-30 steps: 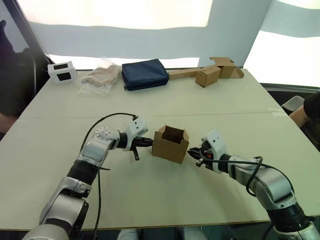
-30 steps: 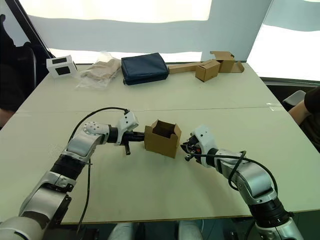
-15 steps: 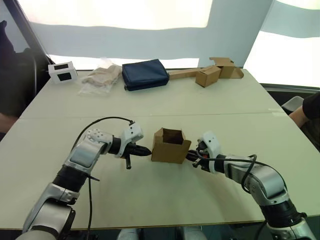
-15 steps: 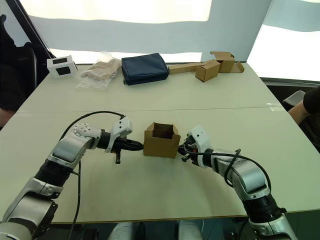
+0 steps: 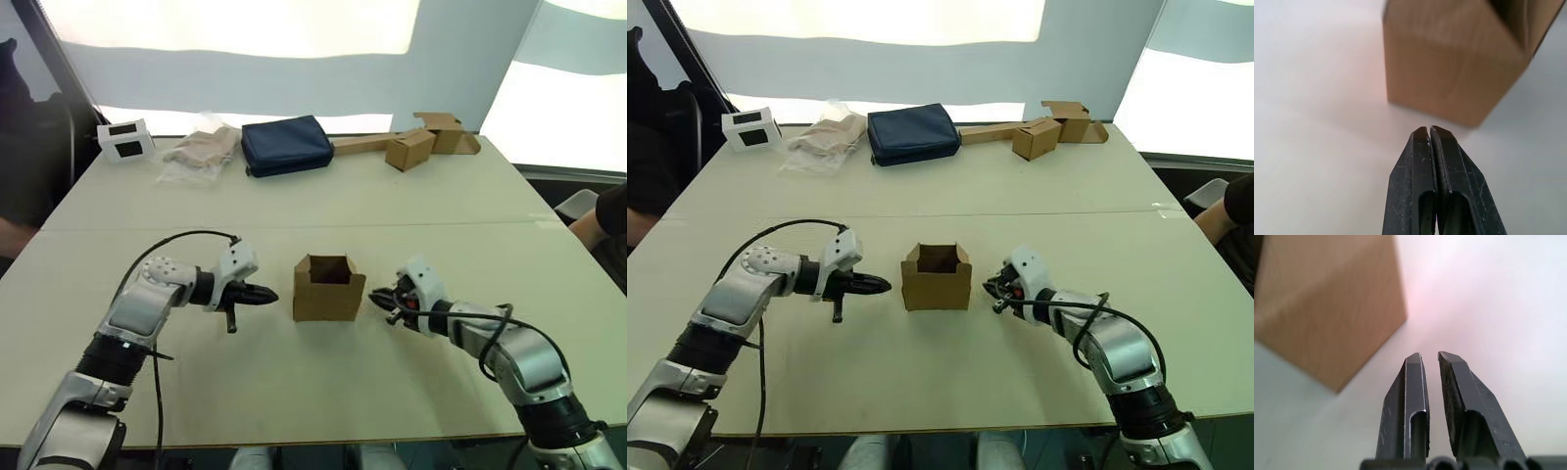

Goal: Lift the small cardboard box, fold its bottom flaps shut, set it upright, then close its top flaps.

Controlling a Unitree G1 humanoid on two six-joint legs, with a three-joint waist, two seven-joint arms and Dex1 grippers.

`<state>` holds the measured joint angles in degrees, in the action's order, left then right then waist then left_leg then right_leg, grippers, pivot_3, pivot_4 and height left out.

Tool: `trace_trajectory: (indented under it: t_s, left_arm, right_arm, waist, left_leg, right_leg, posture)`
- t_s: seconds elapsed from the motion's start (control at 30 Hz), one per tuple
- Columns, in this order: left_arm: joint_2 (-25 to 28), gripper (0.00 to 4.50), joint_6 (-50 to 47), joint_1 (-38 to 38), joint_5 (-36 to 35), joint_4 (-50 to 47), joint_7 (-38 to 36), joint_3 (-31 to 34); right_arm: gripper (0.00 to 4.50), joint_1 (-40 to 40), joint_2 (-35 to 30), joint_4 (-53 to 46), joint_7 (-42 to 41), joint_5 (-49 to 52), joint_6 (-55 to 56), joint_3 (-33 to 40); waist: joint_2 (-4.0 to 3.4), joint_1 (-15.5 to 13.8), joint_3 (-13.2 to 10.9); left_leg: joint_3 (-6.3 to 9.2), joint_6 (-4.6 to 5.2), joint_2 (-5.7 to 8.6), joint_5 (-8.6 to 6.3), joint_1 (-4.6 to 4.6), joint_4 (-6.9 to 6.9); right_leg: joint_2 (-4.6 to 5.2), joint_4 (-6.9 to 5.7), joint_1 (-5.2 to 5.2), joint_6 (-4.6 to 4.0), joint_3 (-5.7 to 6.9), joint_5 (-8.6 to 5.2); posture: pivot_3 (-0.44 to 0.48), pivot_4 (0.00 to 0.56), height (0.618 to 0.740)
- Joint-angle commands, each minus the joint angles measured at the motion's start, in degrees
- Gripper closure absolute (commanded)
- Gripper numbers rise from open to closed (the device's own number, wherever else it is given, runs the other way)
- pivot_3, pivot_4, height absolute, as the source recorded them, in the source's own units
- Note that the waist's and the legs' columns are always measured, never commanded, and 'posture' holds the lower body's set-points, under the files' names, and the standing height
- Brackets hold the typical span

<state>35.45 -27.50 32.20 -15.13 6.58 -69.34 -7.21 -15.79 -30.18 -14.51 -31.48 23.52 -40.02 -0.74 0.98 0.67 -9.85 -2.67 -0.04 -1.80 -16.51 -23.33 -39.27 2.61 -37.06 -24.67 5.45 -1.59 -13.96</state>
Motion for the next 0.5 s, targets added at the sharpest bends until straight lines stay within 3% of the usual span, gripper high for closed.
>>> trace_trajectory:
  t_s: [0.03, 0.23, 0.5]
  left_arm:
    - [-1.3, 4.45, -3.5, 3.6, -5.6, -2.7, 1.9, 4.9]
    - [-2.6, 4.45, -6.0, 5.4, -8.0, -3.0, 3.0, 4.7]
    - [-4.5, 4.45, -5.0, 4.4, -6.7, -2.4, 2.5, 0.7]
  right_arm:
    - [4.02, -1.2, 1.1, -0.7, -1.9, 1.4, 5.1, 3.0]
    - [4.02, -4.6, 4.9, 2.0, -4.7, 4.8, 7.2, 4.1]
    - [4.02, -4.8, 5.4, 4.1, -10.5, 4.2, 8.0, -1.0]
  waist:
    - [0.00, 0.1, 0.0]
    - [-0.02, 0.4, 0.0]
    - [-0.02, 0.1, 0.0]
  left_leg:
    - [0.00, -0.01, 0.00, 0.00, 0.00, 0.00]
    - [0.02, -0.02, -0.01, 0.01, 0.04, 0.01]
    - [-0.04, -0.03, 0.01, 0.02, 0.03, 0.01]
  right_leg:
    - [-0.01, -0.01, 0.00, 0.00, 0.00, 0.00]
    - [-0.04, -0.03, 0.01, 0.01, -0.02, 0.00]
    - [-0.02, -0.03, 0.03, 0.00, 0.00, 0.00]
  posture:
    - [0.000, 0.150, 0.740]
    - [0.000, 0.150, 0.740]
    - [0.000, 0.150, 0.740]
